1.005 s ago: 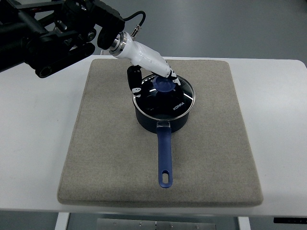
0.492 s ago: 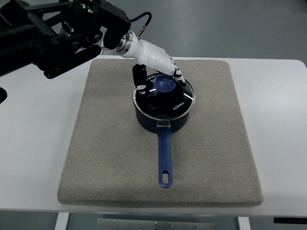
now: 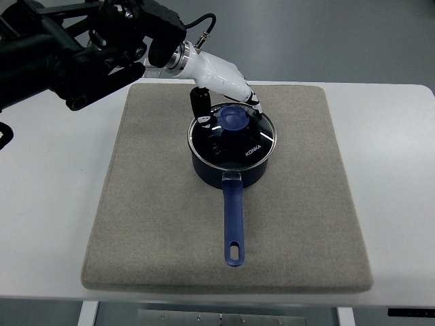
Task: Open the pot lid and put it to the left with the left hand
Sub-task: 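Close the left hand fingers on the blue knob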
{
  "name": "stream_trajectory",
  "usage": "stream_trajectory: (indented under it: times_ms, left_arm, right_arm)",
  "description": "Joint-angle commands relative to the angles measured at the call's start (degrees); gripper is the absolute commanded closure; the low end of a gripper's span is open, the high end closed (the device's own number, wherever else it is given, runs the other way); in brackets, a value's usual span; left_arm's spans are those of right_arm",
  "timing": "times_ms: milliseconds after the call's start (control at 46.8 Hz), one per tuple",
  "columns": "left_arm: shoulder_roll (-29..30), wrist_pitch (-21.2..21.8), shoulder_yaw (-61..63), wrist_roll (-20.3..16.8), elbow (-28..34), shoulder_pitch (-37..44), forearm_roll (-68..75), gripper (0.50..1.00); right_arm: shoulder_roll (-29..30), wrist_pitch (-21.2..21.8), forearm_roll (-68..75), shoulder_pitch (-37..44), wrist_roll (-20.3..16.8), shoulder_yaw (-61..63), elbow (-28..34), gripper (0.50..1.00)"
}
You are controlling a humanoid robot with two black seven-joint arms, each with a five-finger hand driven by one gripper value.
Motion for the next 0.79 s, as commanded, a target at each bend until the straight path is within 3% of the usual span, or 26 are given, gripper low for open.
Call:
stream_trajectory:
  times_ms: [0,86,342,513,770]
  left_arm:
    - [0.09,0.01,-0.05,0.0,0.04,0.08,-0.09,0.681]
    - [0.09,0.1,-0.05,0.0,-0.05,0.08,-0.17,0.754]
    - [0.01,1.33,-0.49,0.0,-0.14,0.26,-1.14,0.759]
    - [0.01,1.33,-0.49,0.0,-0.58,0.35,-1.23,0.671]
    - [0.09,1.33,-0.14,0.0,-0.58,1.05,-1.23,0.628]
  right_arm:
    - [0.0,0.0,-0.01,0.0,0.0,0.0,0.0,0.583]
    - [0.0,0.0,0.08,0.0,0.0,0.0,0.0,0.583]
    - [0.0,0.0,0.08,0.0,0.0,0.0,0.0,0.583]
    - [0.0,0.0,-0.01,0.0,0.0,0.0,0.0,0.583]
    - [0.0,0.0,-0.01,0.0,0.0,0.0,0.0,0.583]
